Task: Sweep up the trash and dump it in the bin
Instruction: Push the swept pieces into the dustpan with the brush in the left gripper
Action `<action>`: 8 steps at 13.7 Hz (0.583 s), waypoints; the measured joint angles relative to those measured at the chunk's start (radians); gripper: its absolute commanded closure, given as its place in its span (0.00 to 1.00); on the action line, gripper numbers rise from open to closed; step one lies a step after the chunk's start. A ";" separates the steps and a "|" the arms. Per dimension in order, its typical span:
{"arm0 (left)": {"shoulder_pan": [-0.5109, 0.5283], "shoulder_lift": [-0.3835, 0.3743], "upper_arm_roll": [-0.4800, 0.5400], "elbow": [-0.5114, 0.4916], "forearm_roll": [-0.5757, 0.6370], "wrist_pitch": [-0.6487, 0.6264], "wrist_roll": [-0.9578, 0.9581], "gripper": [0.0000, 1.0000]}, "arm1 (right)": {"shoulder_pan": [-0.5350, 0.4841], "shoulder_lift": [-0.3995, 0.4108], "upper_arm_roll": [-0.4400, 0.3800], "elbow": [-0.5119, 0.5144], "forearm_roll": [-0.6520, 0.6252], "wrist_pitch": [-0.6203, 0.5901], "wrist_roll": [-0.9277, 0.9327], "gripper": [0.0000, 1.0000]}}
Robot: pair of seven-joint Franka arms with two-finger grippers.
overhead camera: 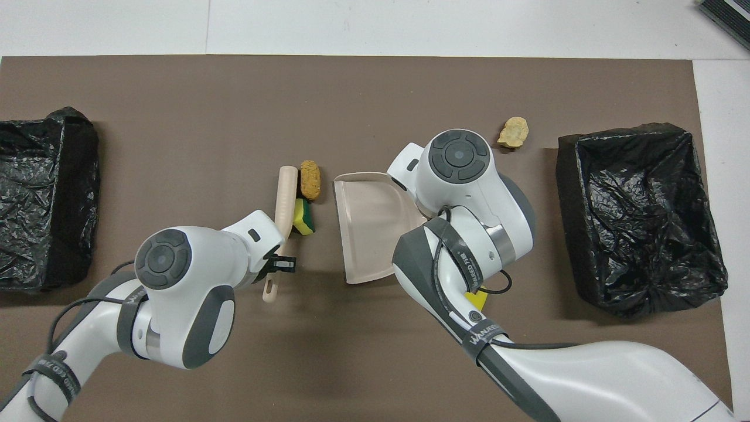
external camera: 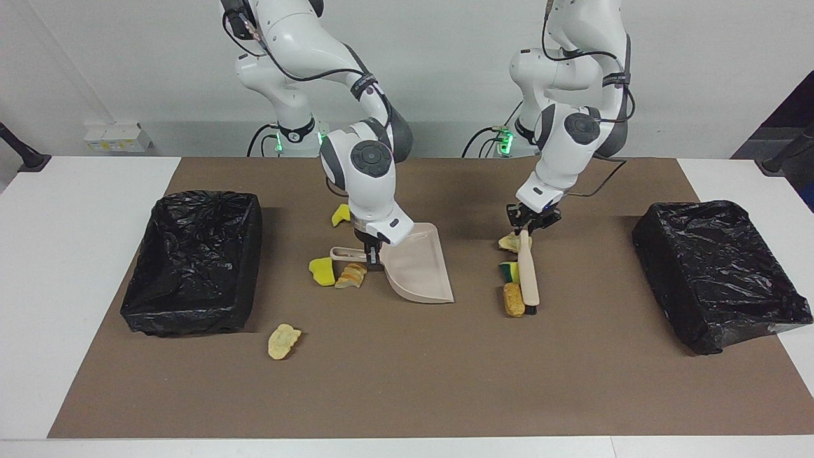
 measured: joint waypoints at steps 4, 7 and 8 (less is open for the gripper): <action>-0.111 0.000 -0.006 0.008 -0.288 0.006 0.013 1.00 | -0.001 0.000 -0.001 -0.004 0.000 0.000 0.000 1.00; -0.160 -0.002 -0.017 0.020 -0.416 0.017 0.029 1.00 | -0.002 -0.001 -0.001 -0.004 0.001 0.003 0.000 1.00; -0.168 -0.009 -0.021 0.025 -0.427 0.017 0.029 1.00 | -0.002 -0.001 -0.001 -0.004 0.001 0.004 0.000 1.00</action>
